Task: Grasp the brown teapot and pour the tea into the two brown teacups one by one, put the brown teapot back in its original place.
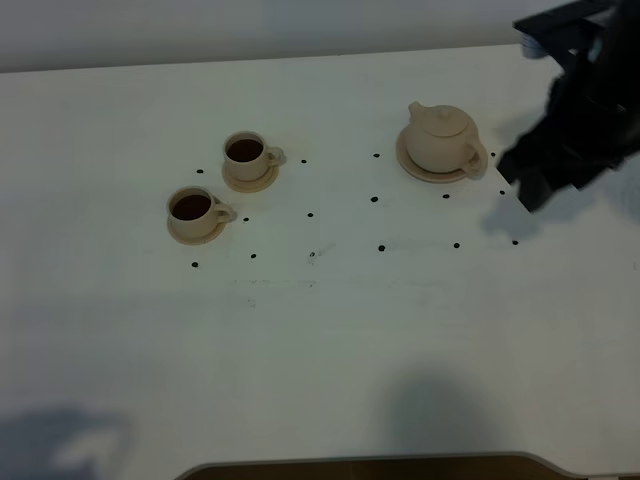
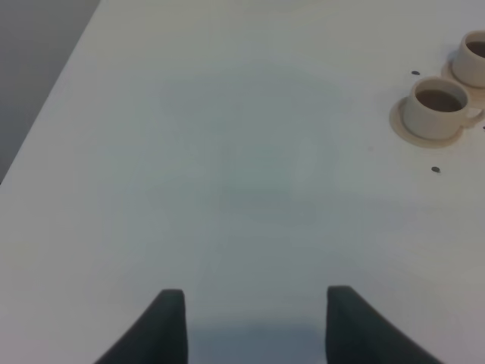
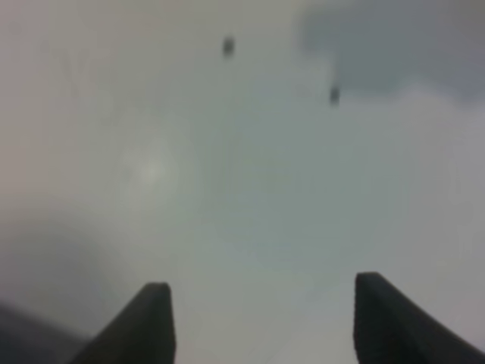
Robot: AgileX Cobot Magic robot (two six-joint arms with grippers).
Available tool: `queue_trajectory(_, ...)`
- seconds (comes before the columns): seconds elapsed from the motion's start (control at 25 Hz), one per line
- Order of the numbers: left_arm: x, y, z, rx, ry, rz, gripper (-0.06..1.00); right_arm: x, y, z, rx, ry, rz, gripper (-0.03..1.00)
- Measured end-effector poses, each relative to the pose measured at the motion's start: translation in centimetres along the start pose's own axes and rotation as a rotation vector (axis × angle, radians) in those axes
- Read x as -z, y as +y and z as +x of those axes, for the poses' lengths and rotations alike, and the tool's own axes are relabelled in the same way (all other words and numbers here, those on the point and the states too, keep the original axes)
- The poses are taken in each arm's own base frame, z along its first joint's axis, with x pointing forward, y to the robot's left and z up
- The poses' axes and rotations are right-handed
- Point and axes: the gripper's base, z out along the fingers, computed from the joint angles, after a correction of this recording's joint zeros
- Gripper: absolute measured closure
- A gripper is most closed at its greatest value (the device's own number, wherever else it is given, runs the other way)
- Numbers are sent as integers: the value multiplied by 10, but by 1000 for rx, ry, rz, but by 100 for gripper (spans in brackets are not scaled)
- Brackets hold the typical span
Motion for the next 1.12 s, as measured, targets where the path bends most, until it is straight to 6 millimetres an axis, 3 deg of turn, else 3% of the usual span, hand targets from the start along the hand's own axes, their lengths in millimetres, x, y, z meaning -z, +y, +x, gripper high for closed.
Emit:
queue_trajectory(0.24, 0, 0, 0, 0, 0, 0, 50, 25, 17, 83, -18, -21, 1, 47)
queue_trajectory(0.56, 0, 0, 0, 0, 0, 0, 50, 32, 32, 173, -7, -156, 34, 47)
queue_trajectory(0.84, 0, 0, 0, 0, 0, 0, 50, 29, 41, 228, 1, -277, 53, 47)
queue_trajectory(1.12, 0, 0, 0, 0, 0, 0, 50, 16, 44, 256, -6, -390, 79, 47)
